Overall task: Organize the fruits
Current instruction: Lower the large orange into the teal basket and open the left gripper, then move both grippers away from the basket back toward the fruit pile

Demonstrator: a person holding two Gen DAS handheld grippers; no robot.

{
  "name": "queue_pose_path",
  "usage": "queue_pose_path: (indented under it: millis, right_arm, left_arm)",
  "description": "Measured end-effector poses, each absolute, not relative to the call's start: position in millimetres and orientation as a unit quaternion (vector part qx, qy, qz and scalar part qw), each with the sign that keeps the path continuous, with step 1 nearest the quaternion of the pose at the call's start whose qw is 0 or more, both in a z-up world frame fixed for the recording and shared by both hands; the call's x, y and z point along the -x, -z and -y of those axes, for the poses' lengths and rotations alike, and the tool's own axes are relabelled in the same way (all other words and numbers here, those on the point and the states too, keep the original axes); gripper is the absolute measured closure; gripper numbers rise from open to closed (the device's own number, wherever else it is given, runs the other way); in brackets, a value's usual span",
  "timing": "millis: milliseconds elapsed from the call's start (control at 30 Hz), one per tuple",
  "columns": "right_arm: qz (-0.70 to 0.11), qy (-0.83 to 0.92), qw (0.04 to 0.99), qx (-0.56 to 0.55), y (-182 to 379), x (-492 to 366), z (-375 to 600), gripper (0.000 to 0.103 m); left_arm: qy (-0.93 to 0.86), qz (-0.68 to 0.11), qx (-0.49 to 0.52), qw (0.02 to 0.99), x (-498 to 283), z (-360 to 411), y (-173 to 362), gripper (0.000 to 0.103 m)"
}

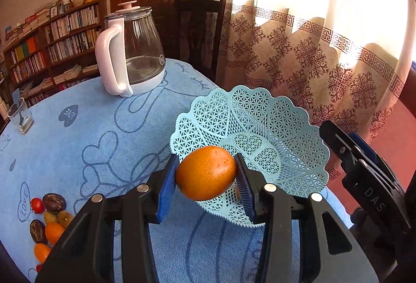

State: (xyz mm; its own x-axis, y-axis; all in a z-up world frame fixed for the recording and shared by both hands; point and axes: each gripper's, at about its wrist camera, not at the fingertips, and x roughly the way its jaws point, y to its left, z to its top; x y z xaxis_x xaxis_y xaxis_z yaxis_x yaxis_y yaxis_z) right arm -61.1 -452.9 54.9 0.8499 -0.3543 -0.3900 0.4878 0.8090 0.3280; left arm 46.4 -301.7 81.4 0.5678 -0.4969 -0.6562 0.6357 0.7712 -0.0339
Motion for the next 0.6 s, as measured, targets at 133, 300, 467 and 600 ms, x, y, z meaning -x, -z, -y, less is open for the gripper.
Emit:
queue_pose_path:
  millis: [133, 300, 467, 600]
  right_arm:
    - [-0.155, 0.228, 0.937, -0.216, -54, 62, 455, 0.02]
    - [-0.15, 0.23, 0.937, -0.216, -54, 63, 454, 0.015]
    - [-0.149, 0.233, 0.937, -0.213, -54, 63, 453, 0.015]
    - [-0.152, 0.238, 0.936, -0.212, -52, 62, 453, 0.015]
  left_arm:
    - [0.322, -0.326, -0.099, 0.883, -48, 302, -83, 0.042]
    - [0.31, -0.322, -0.091, 0.89, -51, 293, -85, 0.031]
    - [0.299, -0.326, -0.082, 0.893, -55, 284, -84, 0.028]
    - [0.285, -0.317, -0.087, 0.9, -54, 279, -84, 0.018]
